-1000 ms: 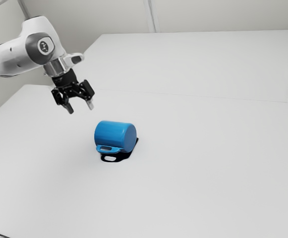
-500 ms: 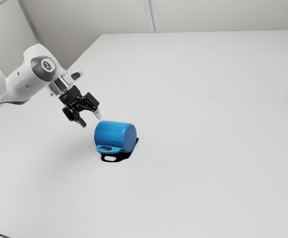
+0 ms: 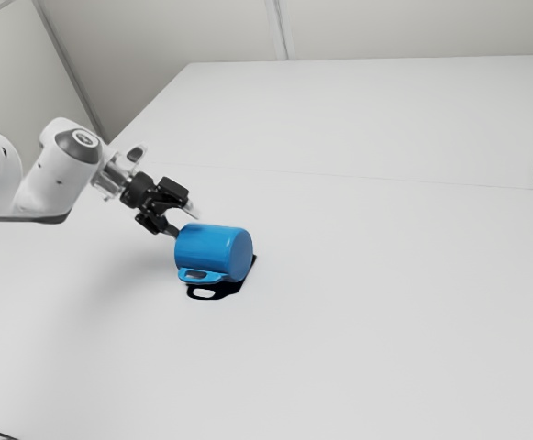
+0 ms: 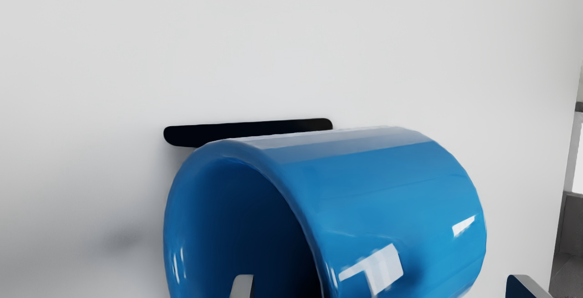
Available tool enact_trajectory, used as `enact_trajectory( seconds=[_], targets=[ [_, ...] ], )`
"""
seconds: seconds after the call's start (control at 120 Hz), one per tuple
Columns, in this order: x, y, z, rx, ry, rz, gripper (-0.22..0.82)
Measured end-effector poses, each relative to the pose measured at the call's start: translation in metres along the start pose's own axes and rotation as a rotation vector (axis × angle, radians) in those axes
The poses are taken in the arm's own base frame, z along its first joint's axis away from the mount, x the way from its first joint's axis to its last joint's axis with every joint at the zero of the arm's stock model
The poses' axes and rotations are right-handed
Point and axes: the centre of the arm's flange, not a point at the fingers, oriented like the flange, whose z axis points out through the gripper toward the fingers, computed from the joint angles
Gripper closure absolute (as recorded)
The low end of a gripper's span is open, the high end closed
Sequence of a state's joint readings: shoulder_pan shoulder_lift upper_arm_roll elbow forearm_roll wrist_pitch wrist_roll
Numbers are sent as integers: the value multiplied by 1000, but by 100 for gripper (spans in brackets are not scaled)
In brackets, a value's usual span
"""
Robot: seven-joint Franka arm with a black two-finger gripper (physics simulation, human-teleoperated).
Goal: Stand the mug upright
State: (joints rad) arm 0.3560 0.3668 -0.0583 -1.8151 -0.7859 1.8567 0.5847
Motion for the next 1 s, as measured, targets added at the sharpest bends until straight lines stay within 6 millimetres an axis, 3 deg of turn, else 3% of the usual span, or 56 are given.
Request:
enact_trajectory(
  seconds=[0.358, 0.642, 0.742, 0.825, 1.0],
  targets=[
    [-9, -22, 31, -190, 12, 26, 2],
    [-10, -12, 36, -258, 17, 92, 53],
    [-10, -3, 35, -267, 20, 121, 60],
    [-9, 16, 27, -262, 29, 166, 70],
    [-19, 65, 7, -218, 37, 264, 76]
  ],
)
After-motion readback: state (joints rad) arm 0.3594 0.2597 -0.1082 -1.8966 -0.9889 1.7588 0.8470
